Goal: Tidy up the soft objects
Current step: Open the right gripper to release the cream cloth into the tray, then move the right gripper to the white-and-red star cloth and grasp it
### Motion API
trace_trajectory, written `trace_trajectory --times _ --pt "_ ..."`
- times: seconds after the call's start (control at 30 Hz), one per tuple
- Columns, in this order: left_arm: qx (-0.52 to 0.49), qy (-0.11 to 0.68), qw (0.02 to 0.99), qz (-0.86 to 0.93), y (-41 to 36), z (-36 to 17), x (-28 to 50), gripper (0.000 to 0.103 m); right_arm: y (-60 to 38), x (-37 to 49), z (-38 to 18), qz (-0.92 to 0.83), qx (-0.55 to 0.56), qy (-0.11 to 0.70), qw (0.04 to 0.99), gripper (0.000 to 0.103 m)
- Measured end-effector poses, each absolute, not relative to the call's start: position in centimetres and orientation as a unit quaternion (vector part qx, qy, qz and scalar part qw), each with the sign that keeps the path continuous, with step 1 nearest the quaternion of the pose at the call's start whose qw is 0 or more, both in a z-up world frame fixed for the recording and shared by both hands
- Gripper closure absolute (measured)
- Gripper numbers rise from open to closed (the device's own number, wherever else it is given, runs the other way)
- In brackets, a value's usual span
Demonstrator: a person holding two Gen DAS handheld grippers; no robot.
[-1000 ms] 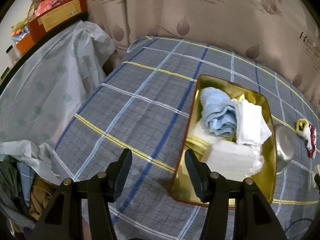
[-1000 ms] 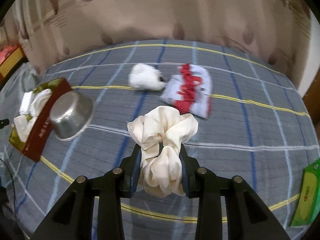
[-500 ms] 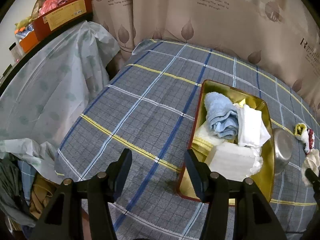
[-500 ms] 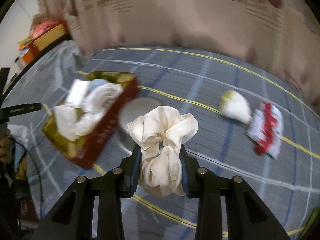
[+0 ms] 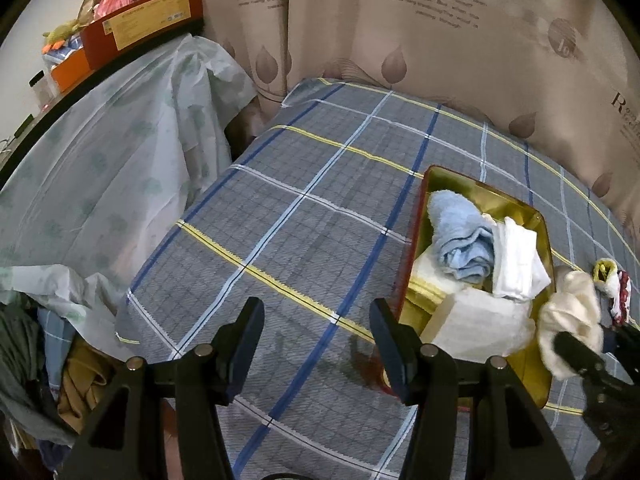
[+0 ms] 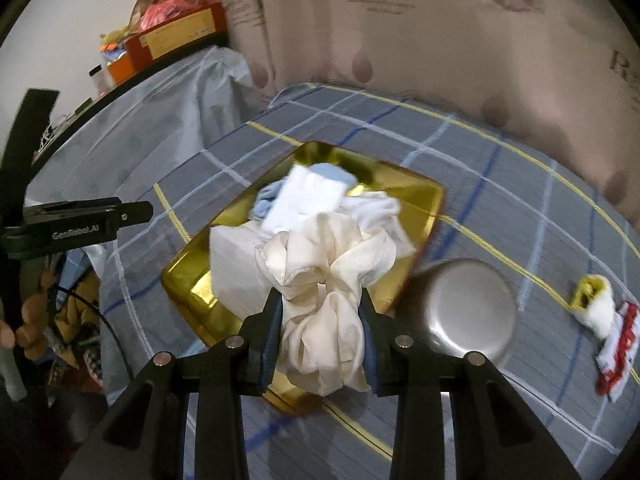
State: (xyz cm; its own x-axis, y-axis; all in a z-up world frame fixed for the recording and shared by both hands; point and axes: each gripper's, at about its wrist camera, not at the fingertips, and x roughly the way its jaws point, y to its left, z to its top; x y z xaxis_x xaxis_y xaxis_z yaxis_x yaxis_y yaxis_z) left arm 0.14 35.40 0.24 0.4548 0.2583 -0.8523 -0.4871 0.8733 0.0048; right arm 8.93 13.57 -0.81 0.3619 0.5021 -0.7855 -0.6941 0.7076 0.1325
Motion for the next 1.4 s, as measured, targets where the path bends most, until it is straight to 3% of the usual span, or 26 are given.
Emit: trace_trajectory --times 0.47,0.77,0.83,1.03,1.4 --pt "-0.115 0.478 0.842 0.221 35.2 -0.1 0.1 0.047 17.5 12.3 -4.2 0.349 -0.121 0.455 0.81 0.071" --pt "-0.115 0.477 0.843 0.219 35.1 -0.1 0.2 0.047 16.7 11.8 -3.8 0.352 -0.111 0.454 0.811 0.053" --pt "-0.116 0.476 0.844 0.218 35.0 -0.1 0.2 0.047 16.5 11.5 -3.5 0.354 -0.107 0.451 0.812 0.04" --pt "-0.116 0.475 0.846 0.215 34.7 0.0 0.2 0.047 16.1 10.3 -1.7 0.36 -0.103 0.431 0.821 0.031" --pt "-0.113 0.473 0.848 0.212 34.5 0.1 0.2 0.047 15.0 8.9 0.9 0.374 -0.085 0.41 0.828 0.03"
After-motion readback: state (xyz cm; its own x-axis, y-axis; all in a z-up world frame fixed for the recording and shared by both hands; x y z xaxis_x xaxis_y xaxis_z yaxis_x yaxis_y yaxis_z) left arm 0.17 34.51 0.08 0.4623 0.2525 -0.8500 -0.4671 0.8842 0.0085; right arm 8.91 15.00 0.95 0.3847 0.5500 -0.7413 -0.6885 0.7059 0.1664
